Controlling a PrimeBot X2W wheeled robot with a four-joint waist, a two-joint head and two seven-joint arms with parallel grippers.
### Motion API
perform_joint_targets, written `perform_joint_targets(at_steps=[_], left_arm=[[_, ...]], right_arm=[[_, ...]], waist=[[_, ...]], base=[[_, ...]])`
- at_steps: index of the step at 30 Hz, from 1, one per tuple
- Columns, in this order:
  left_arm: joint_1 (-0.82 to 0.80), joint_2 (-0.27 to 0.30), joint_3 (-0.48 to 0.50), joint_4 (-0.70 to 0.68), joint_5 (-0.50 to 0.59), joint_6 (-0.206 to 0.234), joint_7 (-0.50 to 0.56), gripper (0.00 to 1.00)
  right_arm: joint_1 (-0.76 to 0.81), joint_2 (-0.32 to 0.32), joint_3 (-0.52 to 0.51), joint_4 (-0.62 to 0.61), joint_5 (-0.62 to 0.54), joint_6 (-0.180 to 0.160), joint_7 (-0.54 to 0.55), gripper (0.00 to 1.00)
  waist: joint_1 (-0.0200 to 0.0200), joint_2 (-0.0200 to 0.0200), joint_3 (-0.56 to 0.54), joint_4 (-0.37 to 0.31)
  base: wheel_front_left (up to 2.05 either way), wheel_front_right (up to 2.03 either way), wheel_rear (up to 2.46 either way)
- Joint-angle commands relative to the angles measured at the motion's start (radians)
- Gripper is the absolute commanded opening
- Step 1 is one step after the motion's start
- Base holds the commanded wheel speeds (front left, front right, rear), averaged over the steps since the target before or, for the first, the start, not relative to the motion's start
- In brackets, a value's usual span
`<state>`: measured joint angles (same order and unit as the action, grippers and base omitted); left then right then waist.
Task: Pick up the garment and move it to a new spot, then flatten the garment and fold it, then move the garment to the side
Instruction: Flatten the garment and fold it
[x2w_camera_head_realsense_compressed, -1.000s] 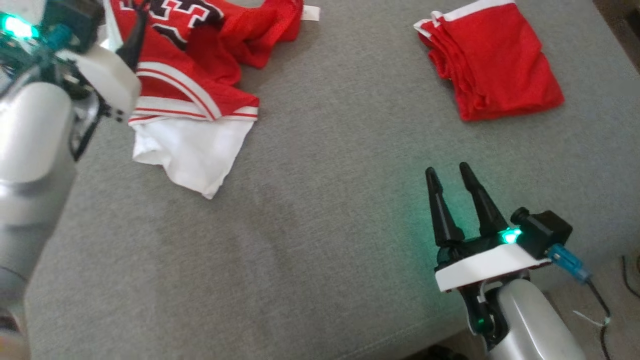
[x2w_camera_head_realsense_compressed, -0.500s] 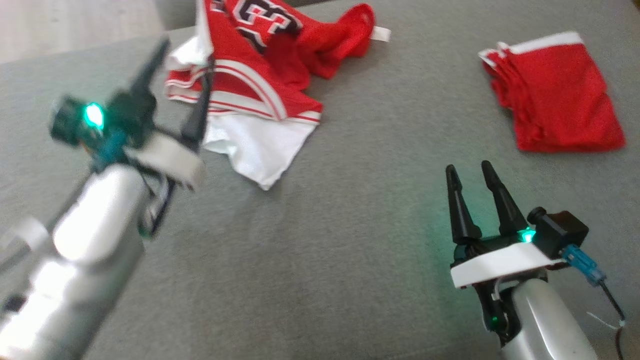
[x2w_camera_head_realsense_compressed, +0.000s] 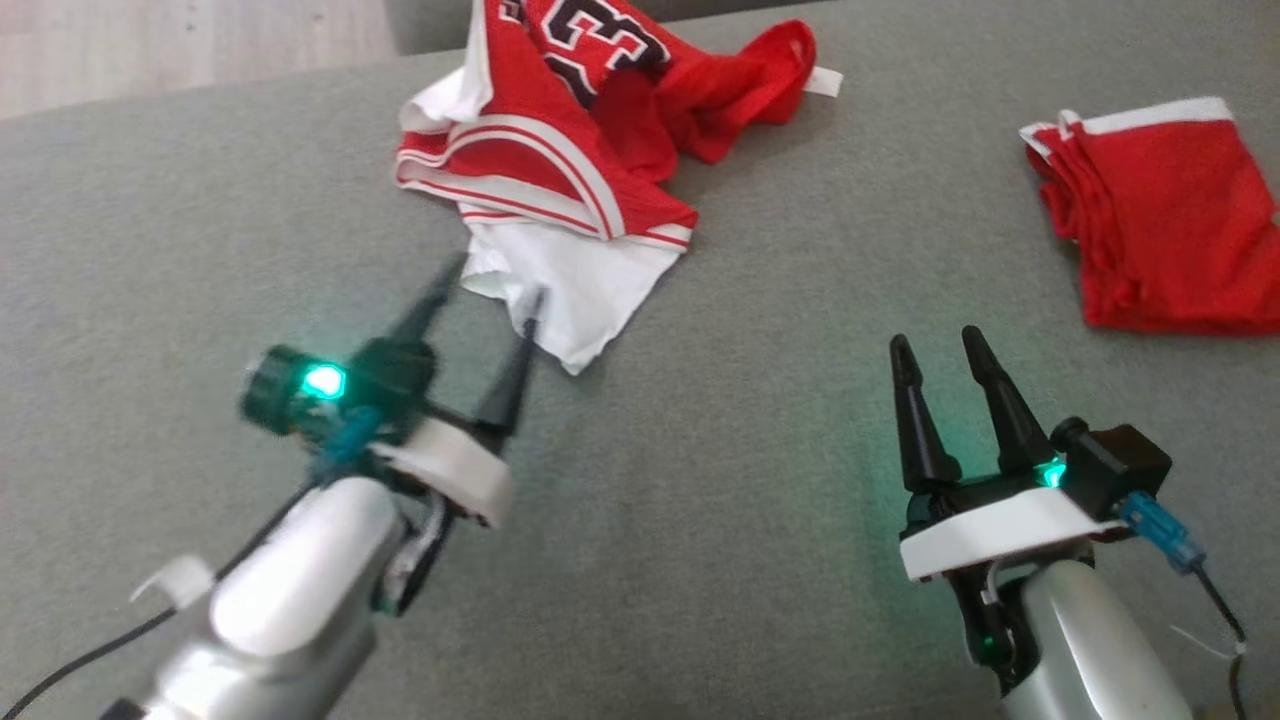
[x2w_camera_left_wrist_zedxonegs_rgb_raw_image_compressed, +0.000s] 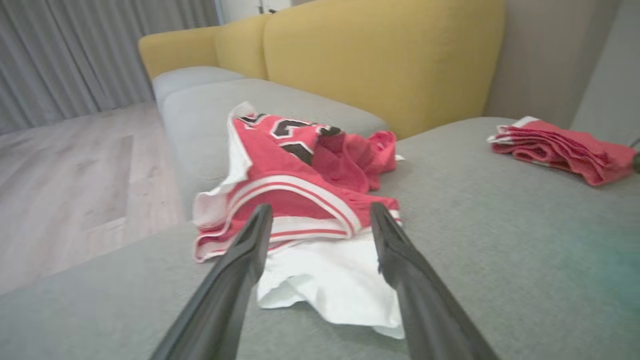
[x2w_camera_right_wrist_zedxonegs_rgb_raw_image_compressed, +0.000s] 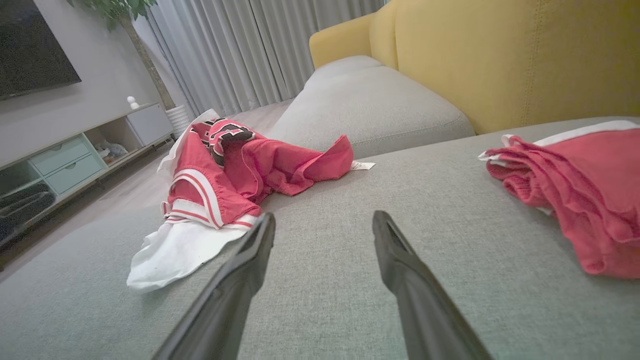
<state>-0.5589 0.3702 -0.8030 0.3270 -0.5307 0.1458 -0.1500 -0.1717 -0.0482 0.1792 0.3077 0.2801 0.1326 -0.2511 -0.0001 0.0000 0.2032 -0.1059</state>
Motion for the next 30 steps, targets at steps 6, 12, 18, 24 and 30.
perform_joint_targets(at_steps=[6, 12, 18, 24, 30], left_arm=[[-0.093, -0.040, -0.061, 0.028, 0.029, -0.048, 0.102, 1.00], [-0.142, -0.073, -0.091, 0.146, 0.035, -0.058, 0.170, 1.00], [-0.192, -0.059, -0.094, 0.285, 0.081, 0.015, 0.207, 1.00], [-0.201, -0.059, -0.116, 0.372, 0.083, 0.013, 0.275, 0.02], [-0.201, -0.074, -0.113, 0.382, 0.066, -0.002, 0.252, 0.00]], right_arm=[[-0.024, -0.002, 0.034, -0.032, 0.013, -0.002, -0.011, 1.00], [-0.035, -0.002, 0.041, -0.039, 0.031, -0.002, -0.011, 1.00], [-0.037, -0.002, 0.048, -0.046, 0.050, -0.002, -0.011, 1.00], [-0.035, -0.002, 0.047, -0.048, 0.058, -0.002, -0.011, 1.00], [-0.033, -0.002, 0.041, -0.045, 0.059, -0.002, -0.011, 1.00]], waist=[[0.0001, 0.0000, 0.053, -0.075], [0.0001, 0.0000, 0.090, -0.139], [0.0001, 0.0000, 0.112, -0.188], [0.0001, 0.0000, 0.114, -0.203], [0.0001, 0.0000, 0.097, -0.198]], base=[[0.00, 0.00, 0.00], [0.00, 0.00, 0.00], [0.00, 0.00, 0.00], [0.00, 0.00, 0.00], [0.00, 0.00, 0.00]])
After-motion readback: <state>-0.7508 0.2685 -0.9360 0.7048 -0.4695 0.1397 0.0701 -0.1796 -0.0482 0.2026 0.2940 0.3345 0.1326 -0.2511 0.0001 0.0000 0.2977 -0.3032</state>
